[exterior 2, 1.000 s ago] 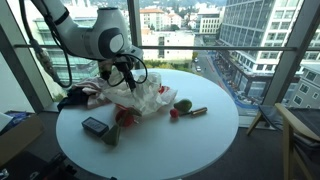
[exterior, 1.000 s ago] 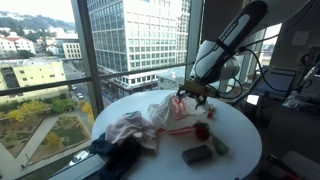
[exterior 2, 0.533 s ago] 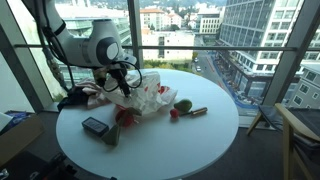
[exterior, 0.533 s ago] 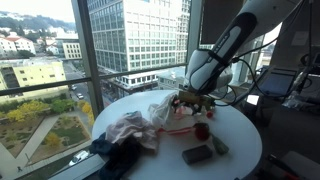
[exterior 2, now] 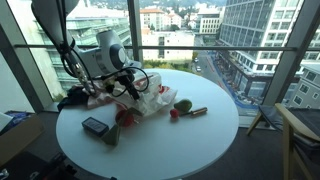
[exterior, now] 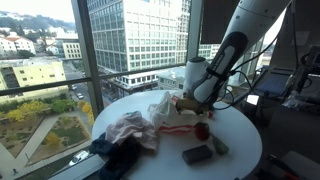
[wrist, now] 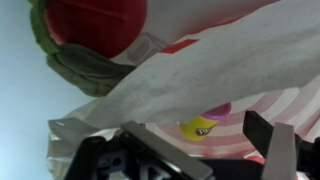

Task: Remove the items from the plastic, then place them on the table

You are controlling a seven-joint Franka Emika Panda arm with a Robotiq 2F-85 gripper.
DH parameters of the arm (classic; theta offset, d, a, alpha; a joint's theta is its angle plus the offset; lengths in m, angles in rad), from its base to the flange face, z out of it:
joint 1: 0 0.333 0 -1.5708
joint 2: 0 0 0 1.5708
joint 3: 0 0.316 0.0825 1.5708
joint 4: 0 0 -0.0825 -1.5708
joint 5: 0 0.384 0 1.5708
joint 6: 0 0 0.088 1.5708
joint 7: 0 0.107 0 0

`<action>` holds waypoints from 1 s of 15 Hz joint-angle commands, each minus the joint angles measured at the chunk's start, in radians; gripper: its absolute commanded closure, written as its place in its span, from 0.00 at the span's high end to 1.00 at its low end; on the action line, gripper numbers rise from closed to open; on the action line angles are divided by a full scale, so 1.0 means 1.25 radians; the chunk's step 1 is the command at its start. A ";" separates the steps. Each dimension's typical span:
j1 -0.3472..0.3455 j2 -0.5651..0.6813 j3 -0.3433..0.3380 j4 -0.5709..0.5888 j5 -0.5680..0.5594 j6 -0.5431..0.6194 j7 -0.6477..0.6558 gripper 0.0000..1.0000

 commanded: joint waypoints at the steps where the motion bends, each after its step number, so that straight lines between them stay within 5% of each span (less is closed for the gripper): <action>1: 0.031 0.034 -0.004 0.042 -0.003 -0.005 0.044 1.00; 15: 0.135 0.136 -0.111 0.124 -0.030 -0.027 0.098 1.00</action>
